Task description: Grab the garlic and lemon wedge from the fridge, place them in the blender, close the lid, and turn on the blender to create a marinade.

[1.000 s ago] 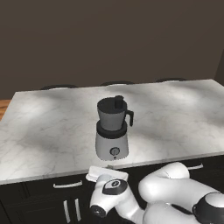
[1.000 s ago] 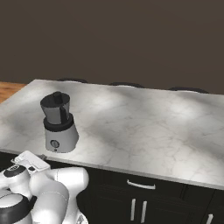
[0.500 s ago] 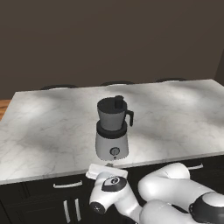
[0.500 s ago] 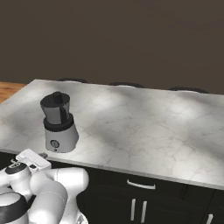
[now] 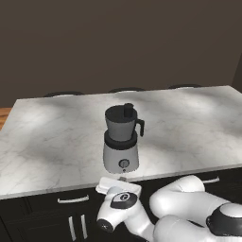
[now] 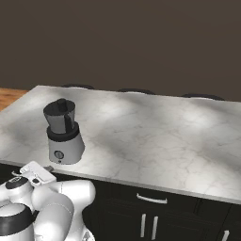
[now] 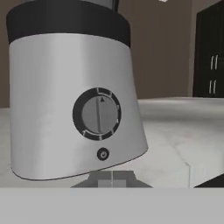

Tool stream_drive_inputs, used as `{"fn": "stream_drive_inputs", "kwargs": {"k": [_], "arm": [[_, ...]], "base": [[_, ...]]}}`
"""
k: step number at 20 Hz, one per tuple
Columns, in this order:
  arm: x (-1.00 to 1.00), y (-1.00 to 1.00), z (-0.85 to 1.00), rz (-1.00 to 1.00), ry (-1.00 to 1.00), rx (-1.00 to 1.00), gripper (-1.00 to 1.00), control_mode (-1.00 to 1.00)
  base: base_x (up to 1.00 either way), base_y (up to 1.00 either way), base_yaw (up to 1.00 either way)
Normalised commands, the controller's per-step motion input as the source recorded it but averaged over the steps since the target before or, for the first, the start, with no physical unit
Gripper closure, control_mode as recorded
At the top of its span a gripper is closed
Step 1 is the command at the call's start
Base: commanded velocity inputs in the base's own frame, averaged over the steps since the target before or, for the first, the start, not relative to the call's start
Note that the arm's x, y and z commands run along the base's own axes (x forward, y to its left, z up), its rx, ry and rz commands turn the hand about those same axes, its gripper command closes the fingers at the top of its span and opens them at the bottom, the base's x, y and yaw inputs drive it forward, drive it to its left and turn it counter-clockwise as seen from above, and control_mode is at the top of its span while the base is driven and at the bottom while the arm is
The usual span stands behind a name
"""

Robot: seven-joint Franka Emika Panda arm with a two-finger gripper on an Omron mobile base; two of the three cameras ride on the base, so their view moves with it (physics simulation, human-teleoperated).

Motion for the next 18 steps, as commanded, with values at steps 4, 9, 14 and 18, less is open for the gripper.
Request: {"fn": "stream_drive_inputs", "kwargs": {"k": [4, 9, 14, 18], "arm": [[0.17, -0.34, 0.1, 0.0, 0.0, 0.05, 1.0, -1.0], [0.29, -0.26, 0.3, 0.0, 0.0, 0.1, 1.0, -1.0], [0.21, -0.11, 0.17, 0.0, 0.0, 0.04, 1.0, -1.0], [0.0, -0.14, -0.08, 0.0, 0.0, 0.0, 1.0, -1.0]], "base": [[0.0, 0.0, 0.0], [0.0, 0.0, 0.0], [0.0, 0.0, 0.0], [0.0, 0.0, 0.0]]}}
